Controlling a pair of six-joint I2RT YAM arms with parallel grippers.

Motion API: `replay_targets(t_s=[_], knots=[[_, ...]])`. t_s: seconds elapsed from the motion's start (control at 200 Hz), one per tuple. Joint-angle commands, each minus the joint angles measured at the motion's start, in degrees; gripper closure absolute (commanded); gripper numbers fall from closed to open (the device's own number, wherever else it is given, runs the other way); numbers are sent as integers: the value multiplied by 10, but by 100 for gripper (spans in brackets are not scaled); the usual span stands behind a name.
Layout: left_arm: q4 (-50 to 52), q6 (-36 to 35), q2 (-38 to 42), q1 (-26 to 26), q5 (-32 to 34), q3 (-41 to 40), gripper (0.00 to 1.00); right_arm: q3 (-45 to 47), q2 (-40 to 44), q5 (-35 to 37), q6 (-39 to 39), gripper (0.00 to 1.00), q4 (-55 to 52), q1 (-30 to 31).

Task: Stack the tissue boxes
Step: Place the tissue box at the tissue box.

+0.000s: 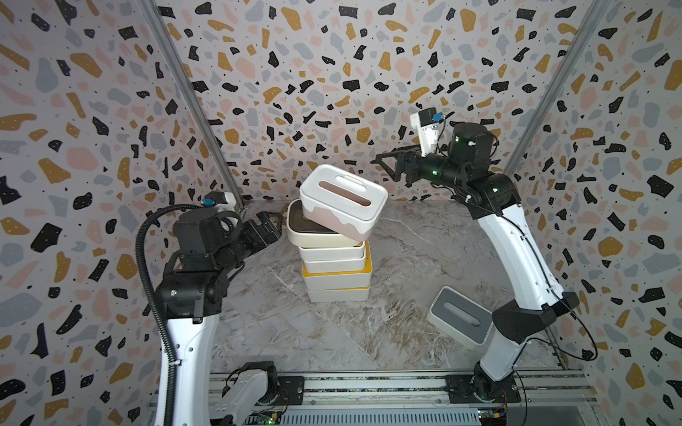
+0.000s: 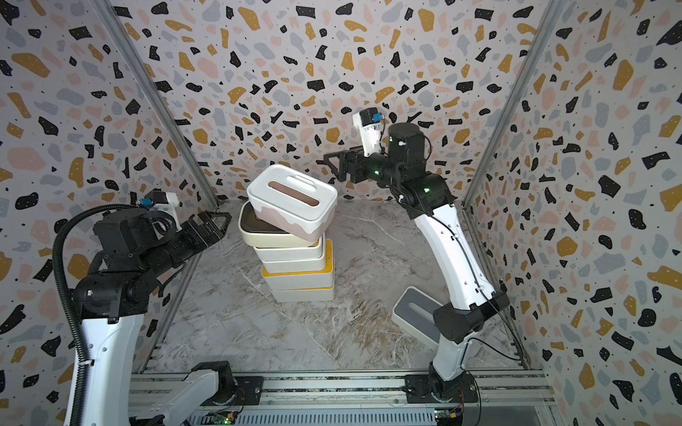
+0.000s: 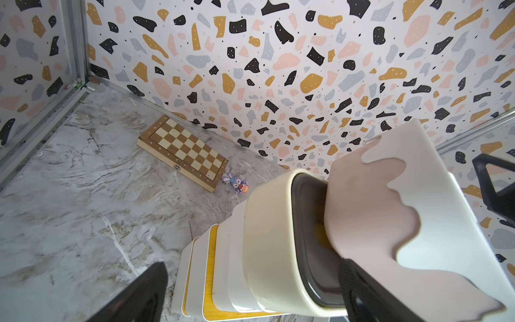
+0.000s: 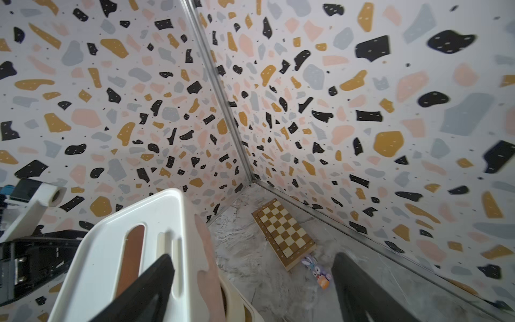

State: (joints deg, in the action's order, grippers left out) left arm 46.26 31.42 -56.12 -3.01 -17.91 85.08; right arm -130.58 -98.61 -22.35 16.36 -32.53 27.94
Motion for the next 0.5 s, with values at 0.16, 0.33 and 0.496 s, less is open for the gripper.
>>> replay_targets(t_s=[0.16,0.33,0.496], knots=[[-56,46,-39,-25,-97,45,3,209,171,91,33,16,6,-18],[-107,77,-52,-25,-146,42,3,294,213,72,39,21,19,22],[-156,89,-75,-25,-203,54,3,312,212,102,45,24,14,57]])
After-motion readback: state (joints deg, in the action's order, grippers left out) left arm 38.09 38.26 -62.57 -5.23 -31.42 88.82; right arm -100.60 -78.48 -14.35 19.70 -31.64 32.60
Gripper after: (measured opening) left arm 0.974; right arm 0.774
